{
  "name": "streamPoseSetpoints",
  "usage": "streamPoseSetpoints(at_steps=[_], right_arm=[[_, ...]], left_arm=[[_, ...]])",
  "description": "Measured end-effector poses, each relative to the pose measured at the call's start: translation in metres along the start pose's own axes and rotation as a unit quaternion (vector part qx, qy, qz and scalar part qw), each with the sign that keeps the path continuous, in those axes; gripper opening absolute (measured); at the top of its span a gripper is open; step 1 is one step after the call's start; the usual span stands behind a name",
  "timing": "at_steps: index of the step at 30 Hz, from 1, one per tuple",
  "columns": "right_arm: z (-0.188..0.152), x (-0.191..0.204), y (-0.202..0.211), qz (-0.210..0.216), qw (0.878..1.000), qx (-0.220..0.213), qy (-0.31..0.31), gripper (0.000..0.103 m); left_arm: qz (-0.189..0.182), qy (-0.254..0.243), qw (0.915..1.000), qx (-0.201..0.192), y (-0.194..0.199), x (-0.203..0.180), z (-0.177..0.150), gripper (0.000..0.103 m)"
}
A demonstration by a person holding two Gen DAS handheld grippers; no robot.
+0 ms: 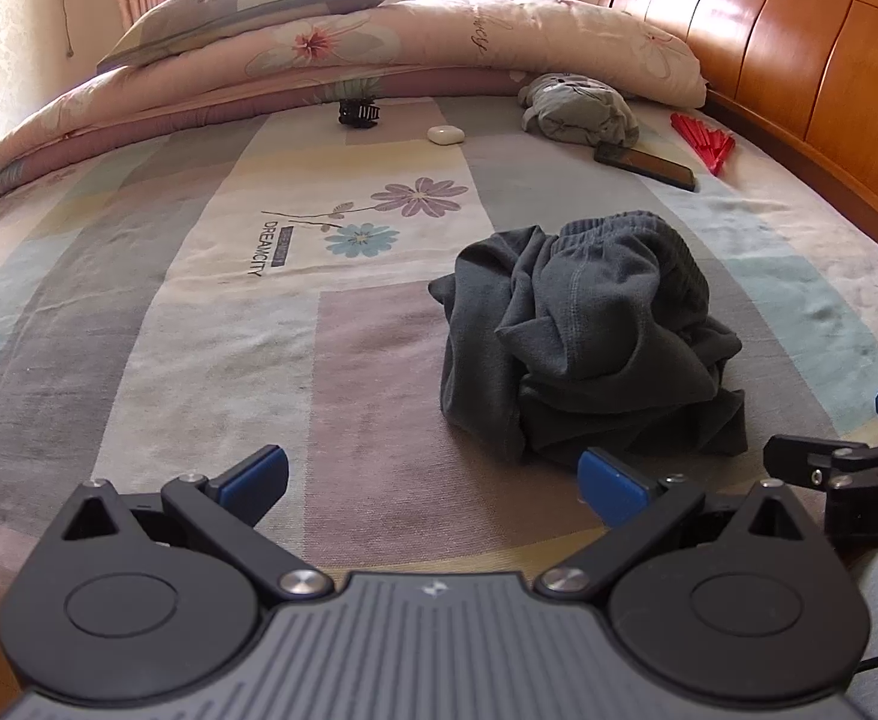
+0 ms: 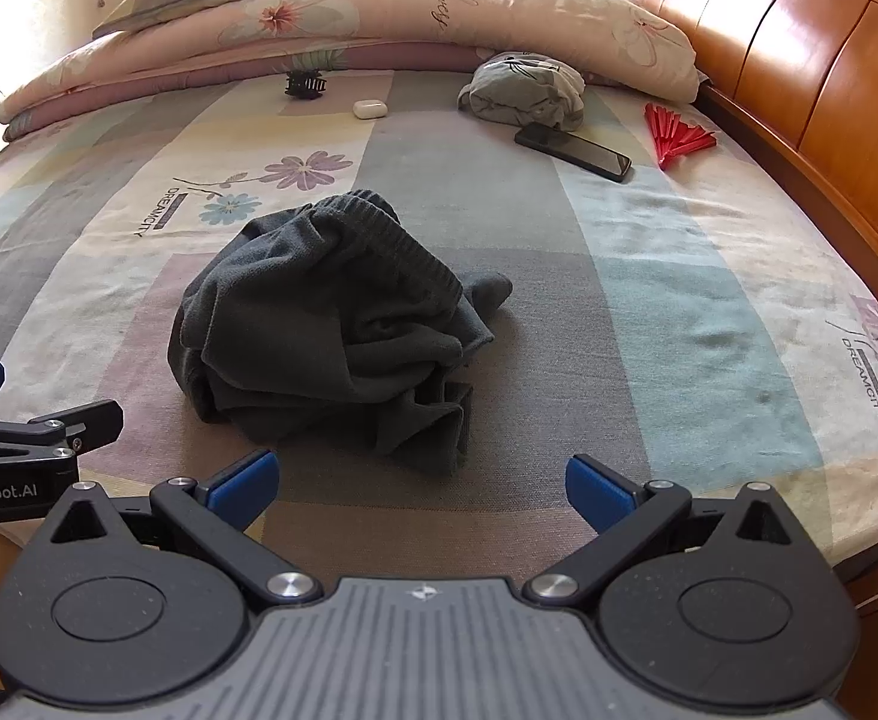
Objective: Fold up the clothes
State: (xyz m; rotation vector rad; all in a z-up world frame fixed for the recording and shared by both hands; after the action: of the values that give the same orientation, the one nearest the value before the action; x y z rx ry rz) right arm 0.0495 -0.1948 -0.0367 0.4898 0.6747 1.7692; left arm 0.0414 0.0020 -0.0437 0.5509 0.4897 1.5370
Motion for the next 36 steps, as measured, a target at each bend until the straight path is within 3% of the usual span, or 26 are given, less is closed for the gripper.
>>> streamPoseSetpoints(at_steps=[8, 36], right_arm=[[0.0001, -0.0016, -0.0001, 0.002, 1.0, 0.0, -0.003, 0.103], [-0.0024, 0.0007, 0.0048, 0.005, 1.0, -0.007, -0.006, 0.103]], left_arm=[[-0.016, 0.017, 0.9997, -0.006, 0.0036, 0.0027, -0.0027, 0.102], [-0.015, 0.016, 0.9997, 0.002, 0.0025, 0.0001, -0.0054, 0.102]])
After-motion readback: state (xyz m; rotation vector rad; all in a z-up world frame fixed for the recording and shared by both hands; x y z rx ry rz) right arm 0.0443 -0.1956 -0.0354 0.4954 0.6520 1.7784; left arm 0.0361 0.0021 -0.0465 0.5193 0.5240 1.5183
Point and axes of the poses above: each gripper's, at about its wrist camera, not at the fingertips, and y roughly against the way its jaws point, x to its left, z to its top, the point moved 6 cm from there along -y, roughly the way its jaws point, and after that the axes turned 9 degrees about -x, right-handed, at the moved point
